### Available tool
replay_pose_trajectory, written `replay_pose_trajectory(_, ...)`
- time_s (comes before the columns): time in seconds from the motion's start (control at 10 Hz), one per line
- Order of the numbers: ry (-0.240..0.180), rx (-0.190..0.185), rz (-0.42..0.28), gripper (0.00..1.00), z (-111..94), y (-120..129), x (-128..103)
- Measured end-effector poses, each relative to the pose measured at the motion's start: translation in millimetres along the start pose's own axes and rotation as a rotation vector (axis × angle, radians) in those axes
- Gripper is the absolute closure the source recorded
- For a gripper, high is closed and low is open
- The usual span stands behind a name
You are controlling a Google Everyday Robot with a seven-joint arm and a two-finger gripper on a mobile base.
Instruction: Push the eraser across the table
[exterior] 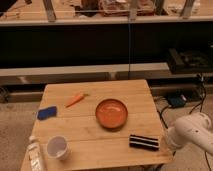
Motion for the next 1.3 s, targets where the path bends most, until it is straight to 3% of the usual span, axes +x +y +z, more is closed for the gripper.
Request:
replay_pose_trajectory(0.2,-0.01,-0.003,0.025,1.0,8,0,5)
replay_pose_trajectory(0.7,-0.017,0.028,0.068,1.0,7,-13,16)
replay_pose_trajectory(1.3,-0.043,-0.013,0.049,1.0,29,-15,-8)
